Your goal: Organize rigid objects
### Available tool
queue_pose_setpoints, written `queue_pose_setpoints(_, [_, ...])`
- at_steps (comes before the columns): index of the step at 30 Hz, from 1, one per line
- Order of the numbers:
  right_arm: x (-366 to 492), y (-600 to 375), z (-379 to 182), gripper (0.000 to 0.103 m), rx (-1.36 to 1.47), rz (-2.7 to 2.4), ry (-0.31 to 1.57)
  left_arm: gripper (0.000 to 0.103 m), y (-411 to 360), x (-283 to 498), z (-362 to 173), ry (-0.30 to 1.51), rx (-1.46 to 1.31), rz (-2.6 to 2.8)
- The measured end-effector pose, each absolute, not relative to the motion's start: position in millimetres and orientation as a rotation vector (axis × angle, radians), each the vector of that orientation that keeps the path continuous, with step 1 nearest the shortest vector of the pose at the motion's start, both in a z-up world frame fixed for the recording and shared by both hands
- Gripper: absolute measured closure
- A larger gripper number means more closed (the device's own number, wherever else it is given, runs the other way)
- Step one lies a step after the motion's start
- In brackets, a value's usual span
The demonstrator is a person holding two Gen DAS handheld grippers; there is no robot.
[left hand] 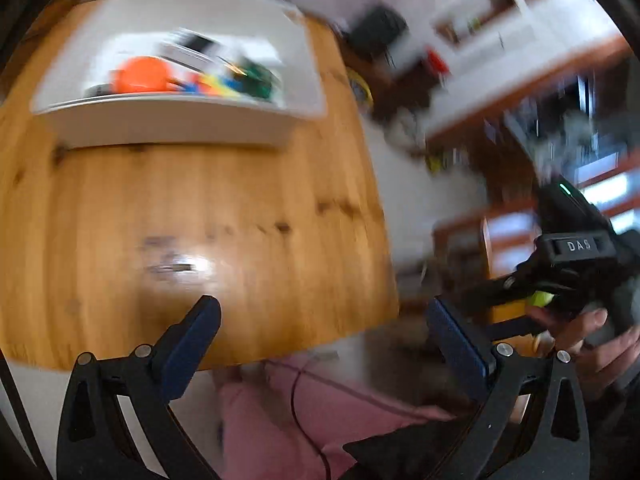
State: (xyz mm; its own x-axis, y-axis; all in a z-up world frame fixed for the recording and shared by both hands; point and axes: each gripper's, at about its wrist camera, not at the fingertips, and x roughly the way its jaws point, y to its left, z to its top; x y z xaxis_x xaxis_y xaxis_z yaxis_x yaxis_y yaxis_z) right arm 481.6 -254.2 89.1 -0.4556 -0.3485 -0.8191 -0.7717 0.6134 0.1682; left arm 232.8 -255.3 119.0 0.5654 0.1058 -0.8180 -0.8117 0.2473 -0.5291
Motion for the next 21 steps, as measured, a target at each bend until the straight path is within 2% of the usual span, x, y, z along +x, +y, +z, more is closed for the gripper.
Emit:
queue_pose_setpoints(2, [481,-264,55,0.002,-0.919,0.634,2.239,0.001,-250,254,116,0.793,-1.139,0.67])
queue_pose_setpoints(5, [495,-297,15,0.002,-0.821,0.425,2.449,0.001,-237,267,115,0.802,-1.162,0.631])
queue_pose_setpoints(10, [526,-336,-13,0.002,-0.587,0.195,2.63,0.001,-198,286,111,0.827,-1.211,0.615])
queue_pose_setpoints(14, [554,-346,-14,0.002,-0.347,0.169,2.695,0.001,-172,319,115,0.893,-1.194,0.572])
queue_pose_setpoints(21, [619,-351,3,0.002,0.038,0.246,2.717,0.001,-160,448,143,1.057,-1.011,0.359])
